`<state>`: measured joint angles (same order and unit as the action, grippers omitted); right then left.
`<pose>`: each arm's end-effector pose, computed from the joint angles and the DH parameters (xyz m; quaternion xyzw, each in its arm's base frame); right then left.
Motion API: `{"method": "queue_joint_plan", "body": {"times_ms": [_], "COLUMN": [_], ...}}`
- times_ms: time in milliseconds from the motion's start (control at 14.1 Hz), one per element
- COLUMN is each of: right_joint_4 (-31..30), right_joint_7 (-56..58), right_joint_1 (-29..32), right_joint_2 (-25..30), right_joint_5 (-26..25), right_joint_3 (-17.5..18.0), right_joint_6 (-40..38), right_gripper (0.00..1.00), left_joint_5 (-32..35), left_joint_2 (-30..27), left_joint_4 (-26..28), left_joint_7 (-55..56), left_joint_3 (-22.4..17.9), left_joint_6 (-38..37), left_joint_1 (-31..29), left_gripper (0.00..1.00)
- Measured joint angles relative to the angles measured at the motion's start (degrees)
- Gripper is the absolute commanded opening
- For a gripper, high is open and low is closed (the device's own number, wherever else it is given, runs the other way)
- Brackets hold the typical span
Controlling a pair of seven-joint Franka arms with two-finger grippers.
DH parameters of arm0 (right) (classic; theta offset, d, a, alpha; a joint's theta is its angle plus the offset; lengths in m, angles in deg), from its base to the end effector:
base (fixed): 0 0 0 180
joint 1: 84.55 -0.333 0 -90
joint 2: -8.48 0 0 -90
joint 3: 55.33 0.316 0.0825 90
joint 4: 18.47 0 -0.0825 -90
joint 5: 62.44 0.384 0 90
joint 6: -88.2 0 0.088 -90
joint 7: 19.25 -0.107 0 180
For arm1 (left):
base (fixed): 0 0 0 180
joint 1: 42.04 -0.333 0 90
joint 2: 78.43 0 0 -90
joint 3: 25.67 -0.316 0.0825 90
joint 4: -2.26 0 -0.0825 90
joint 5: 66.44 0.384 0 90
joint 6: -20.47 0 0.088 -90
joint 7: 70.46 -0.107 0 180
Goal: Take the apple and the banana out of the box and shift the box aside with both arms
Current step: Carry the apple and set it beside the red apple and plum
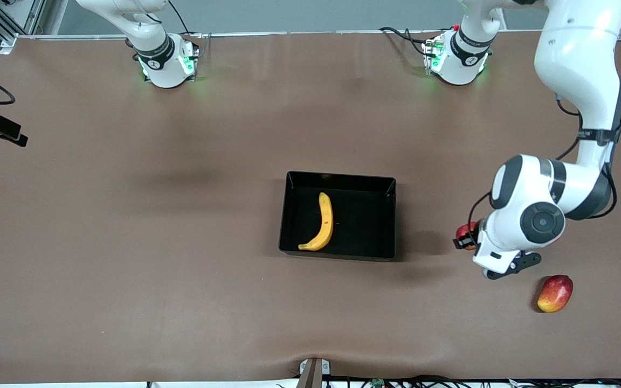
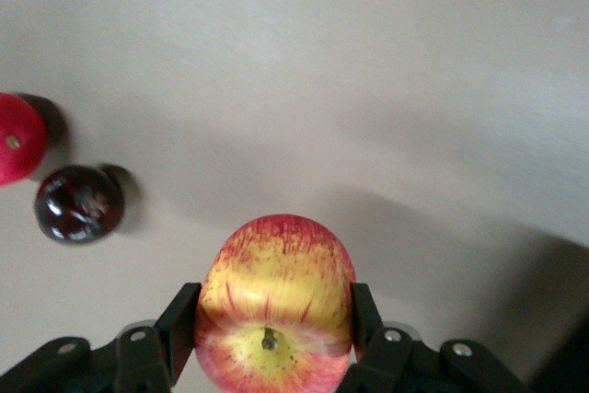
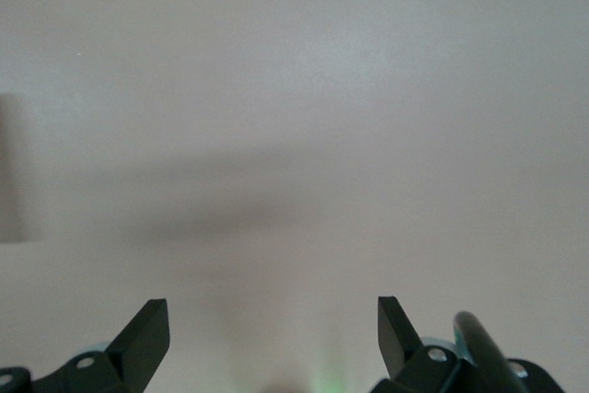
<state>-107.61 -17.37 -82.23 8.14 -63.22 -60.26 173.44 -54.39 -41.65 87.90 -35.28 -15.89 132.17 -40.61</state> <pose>0.5429 -0.0705 0.6213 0.9982 -0.0471 -0.0374 0.0041 0.6838 -0.1027 0.2839 -0.9803 -0.1721 0.0641 0.0728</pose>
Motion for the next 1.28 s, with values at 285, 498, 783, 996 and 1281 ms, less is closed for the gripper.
{"method": "queue_joint_plan", "body": {"times_ms": [285,498,783,996,1281], "right_joint_4": [0.0,0.0,0.0,0.0,0.0], "right_joint_7": [0.0,0.0,0.0,0.0,0.0], "right_joint_1": [0.0,0.0,0.0,0.0,0.0], "right_joint_2": [0.0,0.0,0.0,0.0,-0.1], "right_joint_5": [0.0,0.0,0.0,0.0,0.0], "right_joint_3": [0.0,0.0,0.0,0.0,0.0], "right_joint_6": [0.0,0.0,0.0,0.0,0.0], "right_gripper": [1.0,1.0,1.0,1.0,1.0], "left_joint_5": [1.9,1.9,1.9,1.9,1.9], "left_joint_2": [3.7,4.9,5.9,6.5,5.2], "left_joint_4": [0.1,0.4,0.6,0.6,-0.6], "left_joint_7": [-1.7,-3.4,-3.5,-3.5,-3.4], "left_joint_3": [0.0,0.0,0.1,0.1,1.6], "left_joint_6": [3.7,4.3,5.8,7.5,7.5], "left_joint_1": [-3.9,-4.9,-5.1,-5.3,-5.2], "left_gripper": [0.04,0.09,0.97,1.0,1.0]}}
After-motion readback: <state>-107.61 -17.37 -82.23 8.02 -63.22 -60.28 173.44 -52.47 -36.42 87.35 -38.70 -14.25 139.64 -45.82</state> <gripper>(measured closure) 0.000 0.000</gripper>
